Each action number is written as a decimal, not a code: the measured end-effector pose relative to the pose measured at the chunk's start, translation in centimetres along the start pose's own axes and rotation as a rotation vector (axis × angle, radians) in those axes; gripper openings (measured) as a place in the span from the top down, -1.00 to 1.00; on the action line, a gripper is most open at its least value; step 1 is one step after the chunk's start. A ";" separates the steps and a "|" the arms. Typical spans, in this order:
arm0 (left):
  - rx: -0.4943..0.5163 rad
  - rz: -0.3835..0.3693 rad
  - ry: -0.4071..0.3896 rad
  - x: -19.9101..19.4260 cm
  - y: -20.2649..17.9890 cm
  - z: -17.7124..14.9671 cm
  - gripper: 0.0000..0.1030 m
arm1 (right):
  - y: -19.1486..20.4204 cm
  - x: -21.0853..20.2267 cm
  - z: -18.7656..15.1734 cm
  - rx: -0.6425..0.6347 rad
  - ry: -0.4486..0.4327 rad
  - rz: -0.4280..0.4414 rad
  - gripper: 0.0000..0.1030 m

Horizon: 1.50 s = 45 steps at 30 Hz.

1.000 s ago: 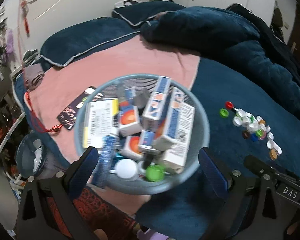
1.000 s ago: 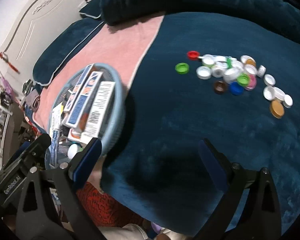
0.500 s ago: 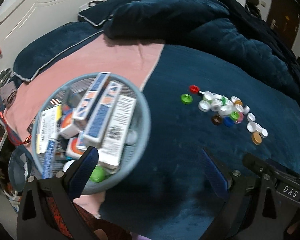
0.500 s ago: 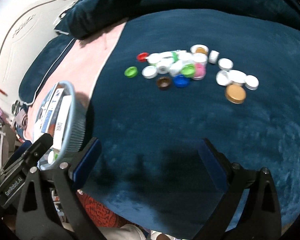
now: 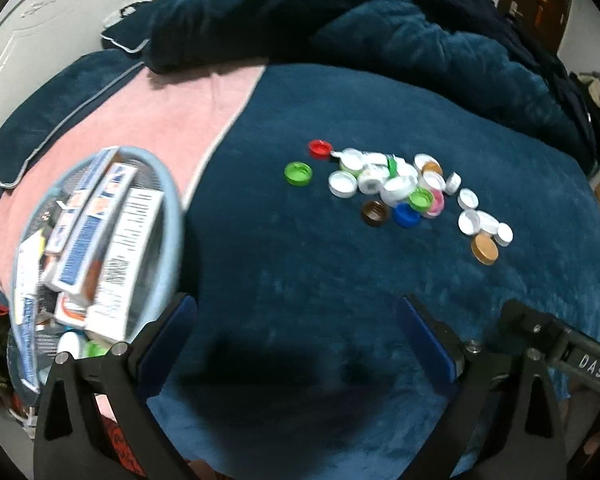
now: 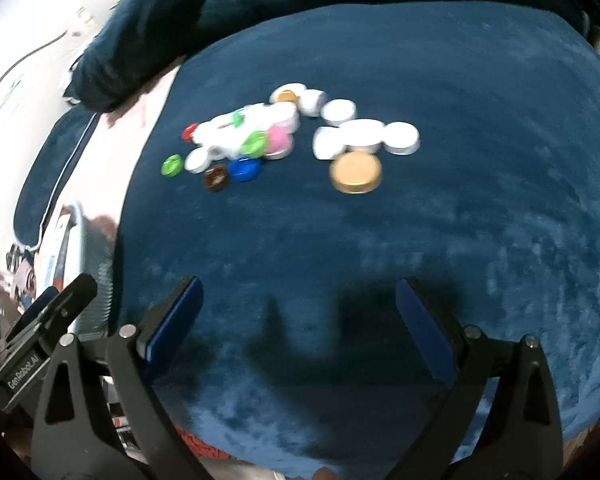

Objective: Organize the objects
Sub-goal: 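Move both open grippers back over the remaining caps on the bed, then grasp the tan cap with the right gripper while the left gripper grasps the brown cap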

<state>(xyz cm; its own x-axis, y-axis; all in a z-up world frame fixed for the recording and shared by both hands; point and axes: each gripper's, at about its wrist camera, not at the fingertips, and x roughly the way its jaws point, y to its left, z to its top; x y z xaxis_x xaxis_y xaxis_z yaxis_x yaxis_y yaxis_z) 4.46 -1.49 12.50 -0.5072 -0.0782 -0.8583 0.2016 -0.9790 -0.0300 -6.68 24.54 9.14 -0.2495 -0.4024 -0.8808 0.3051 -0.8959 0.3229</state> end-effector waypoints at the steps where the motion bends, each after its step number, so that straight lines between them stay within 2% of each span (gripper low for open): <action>1: 0.004 -0.006 0.010 0.6 -0.4 0.0 -0.95 | -0.5 0.1 0.1 0.011 0.002 -0.003 -0.90; 8: 0.012 -0.035 0.056 4.0 -1.7 0.5 -0.95 | -3.9 2.1 2.1 0.079 -0.003 -0.061 -0.90; 14: -0.025 -0.063 0.085 6.9 -1.0 1.2 -0.95 | -3.5 4.5 4.1 0.042 -0.018 -0.085 -0.88; 18: -0.012 -0.061 0.080 8.3 -0.9 1.7 -0.95 | -2.6 6.3 5.3 0.007 -0.015 -0.101 -0.85; 21: 0.005 -0.069 0.079 9.4 -1.1 2.2 -0.95 | -1.9 7.6 5.8 -0.023 -0.002 -0.127 -0.60; 22: 0.010 -0.074 0.079 9.8 -1.3 2.4 -0.95 | -1.7 7.9 5.9 -0.037 0.001 -0.146 -0.44; 23: 0.014 -0.078 0.080 10.1 -1.4 2.5 -0.95 | -1.4 8.2 6.0 -0.061 0.002 -0.173 -0.16; 25: 0.018 -0.088 0.080 10.9 -1.8 3.0 -0.94 | -1.0 8.2 5.9 -0.086 -0.008 -0.201 0.21; 32: 0.109 -0.106 0.056 13.3 -4.4 5.2 -0.75 | -1.4 7.4 5.4 -0.034 -0.016 -0.131 0.21; 34: 0.127 -0.123 0.055 14.0 -4.9 5.8 -0.66 | -1.6 7.5 5.5 -0.024 -0.012 -0.123 0.21; 36: 0.146 -0.142 0.059 14.7 -5.3 6.2 -0.44 | -1.5 7.7 5.6 -0.021 -0.009 -0.121 0.21; 37: 0.158 -0.155 0.064 15.1 -5.5 6.3 -0.27 | -1.4 7.8 5.6 -0.022 -0.008 -0.123 0.21; 38: 0.172 -0.170 0.071 15.4 -5.6 6.5 0.21 | -1.3 7.8 5.6 -0.025 -0.008 -0.127 0.21; 39: 0.186 -0.184 0.076 15.6 -5.7 6.5 0.41 | -1.3 7.8 5.5 -0.028 -0.008 -0.129 0.21; 45: 0.192 -0.190 0.071 14.5 -5.4 6.0 0.41 | -1.1 7.3 5.2 -0.032 -0.022 -0.139 0.21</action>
<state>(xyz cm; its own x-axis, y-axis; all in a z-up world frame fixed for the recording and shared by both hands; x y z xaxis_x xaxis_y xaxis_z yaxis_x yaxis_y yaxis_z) -9.04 1.51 3.27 -0.4590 0.1172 -0.8806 -0.0571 -0.9931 -0.1025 -13.63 21.65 4.18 -0.3111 -0.2793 -0.9084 0.2956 -0.9369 0.1868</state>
